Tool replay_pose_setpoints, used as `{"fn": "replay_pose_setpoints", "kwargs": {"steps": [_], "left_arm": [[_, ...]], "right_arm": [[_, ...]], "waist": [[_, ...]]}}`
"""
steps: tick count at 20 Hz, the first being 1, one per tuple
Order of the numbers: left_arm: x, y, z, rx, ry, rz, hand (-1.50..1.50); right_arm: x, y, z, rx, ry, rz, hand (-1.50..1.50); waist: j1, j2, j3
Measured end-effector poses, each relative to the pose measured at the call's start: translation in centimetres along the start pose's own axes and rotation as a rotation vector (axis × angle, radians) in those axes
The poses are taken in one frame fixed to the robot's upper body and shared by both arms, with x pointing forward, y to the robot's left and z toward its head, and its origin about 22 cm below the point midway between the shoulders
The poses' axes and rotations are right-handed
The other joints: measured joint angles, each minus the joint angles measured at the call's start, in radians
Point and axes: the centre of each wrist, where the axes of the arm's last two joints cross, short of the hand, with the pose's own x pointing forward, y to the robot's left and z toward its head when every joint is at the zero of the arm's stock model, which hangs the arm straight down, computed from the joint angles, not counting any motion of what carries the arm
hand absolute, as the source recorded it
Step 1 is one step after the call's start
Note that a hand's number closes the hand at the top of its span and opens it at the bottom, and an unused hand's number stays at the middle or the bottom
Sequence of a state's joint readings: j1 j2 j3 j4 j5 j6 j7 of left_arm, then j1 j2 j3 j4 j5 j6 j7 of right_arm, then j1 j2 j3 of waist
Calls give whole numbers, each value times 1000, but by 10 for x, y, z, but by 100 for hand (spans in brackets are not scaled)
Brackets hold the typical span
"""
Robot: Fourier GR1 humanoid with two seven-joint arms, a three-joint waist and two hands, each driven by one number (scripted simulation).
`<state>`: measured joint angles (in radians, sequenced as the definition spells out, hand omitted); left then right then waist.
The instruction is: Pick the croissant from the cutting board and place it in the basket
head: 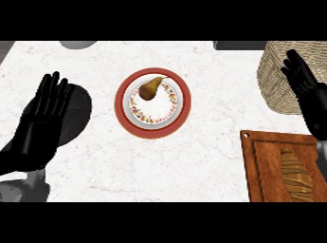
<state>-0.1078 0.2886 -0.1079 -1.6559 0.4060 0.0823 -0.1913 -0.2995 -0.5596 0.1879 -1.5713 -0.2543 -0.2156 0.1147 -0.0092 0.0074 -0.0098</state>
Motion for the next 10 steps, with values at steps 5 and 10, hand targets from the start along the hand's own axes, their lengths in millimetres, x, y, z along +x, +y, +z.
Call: {"fn": "replay_pose_setpoints", "kwargs": {"steps": [5,10], "left_arm": [[-39,22,36,91,314,-83,0],[-69,43,82,159,650,-175,0]], "right_arm": [[5,5,2,164,-112,-183,150],[13,38,22,517,-284,-304,-150]], "waist": [[5,2,12],[3,0,17]]}}
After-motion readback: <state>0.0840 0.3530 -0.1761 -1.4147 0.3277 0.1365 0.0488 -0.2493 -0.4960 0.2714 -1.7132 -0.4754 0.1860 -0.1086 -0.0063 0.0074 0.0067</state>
